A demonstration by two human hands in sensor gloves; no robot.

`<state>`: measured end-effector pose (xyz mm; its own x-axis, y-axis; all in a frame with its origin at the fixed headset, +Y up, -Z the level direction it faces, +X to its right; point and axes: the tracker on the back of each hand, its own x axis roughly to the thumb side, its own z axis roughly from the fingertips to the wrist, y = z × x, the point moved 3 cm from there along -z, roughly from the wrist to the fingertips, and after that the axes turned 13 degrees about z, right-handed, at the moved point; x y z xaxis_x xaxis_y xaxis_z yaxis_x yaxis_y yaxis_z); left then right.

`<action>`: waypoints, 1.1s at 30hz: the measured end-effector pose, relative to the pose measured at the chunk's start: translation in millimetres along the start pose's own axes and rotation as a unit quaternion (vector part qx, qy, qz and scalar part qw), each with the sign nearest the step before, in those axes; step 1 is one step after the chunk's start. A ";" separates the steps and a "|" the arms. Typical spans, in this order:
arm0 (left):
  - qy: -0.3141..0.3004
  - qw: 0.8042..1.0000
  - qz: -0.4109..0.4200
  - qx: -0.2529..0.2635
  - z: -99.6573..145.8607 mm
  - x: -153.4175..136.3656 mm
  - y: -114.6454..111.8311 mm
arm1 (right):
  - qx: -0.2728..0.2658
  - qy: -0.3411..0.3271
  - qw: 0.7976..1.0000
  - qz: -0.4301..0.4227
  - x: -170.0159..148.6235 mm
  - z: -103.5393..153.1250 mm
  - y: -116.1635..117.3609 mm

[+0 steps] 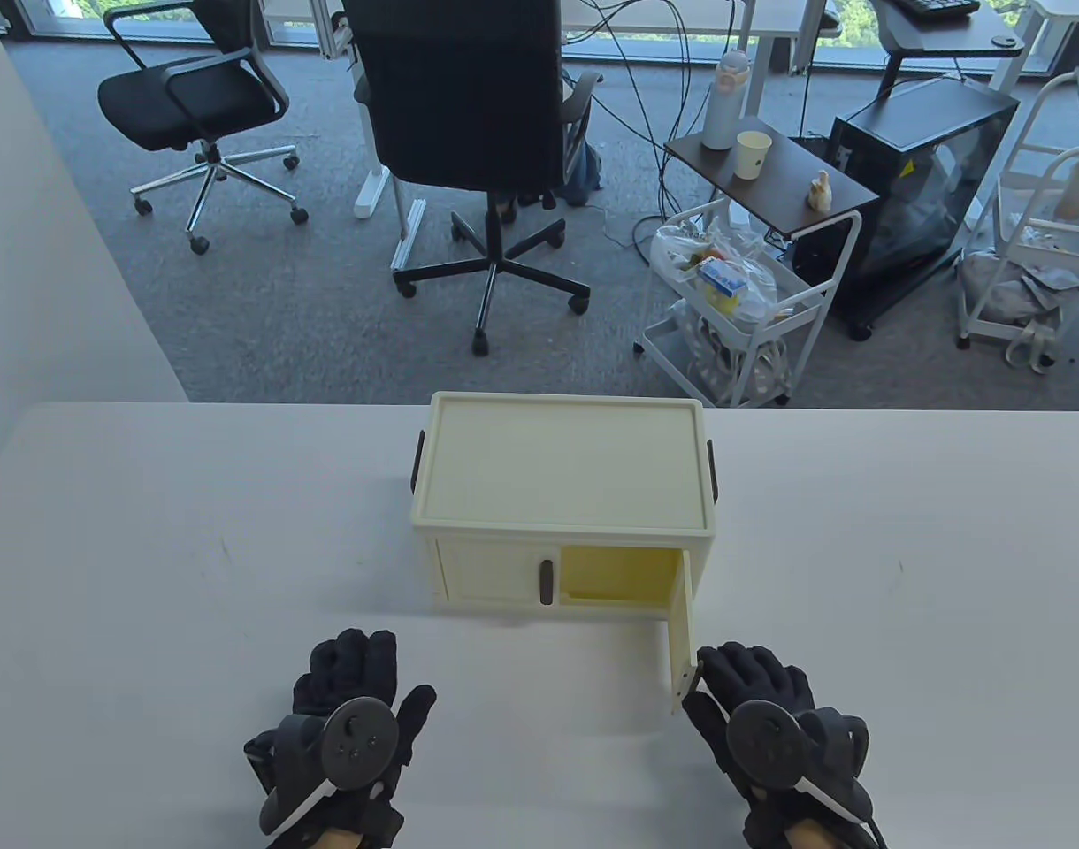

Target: Close cabinet door

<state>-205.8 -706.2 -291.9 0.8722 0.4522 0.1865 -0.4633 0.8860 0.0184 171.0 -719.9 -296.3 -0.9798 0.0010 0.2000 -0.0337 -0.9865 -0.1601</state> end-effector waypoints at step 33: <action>0.008 1.000 0.030 0.000 1.2 -5.2 3.4 | -0.007 0.048 0.999 0.004 81.5 -63.2 7.7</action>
<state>-212.1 -705.6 -291.7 0.8452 0.5060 0.1720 -0.5149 0.8572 0.0086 78.4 -717.1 -342.3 -0.9944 0.0088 0.1051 -0.0271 -0.9843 -0.1744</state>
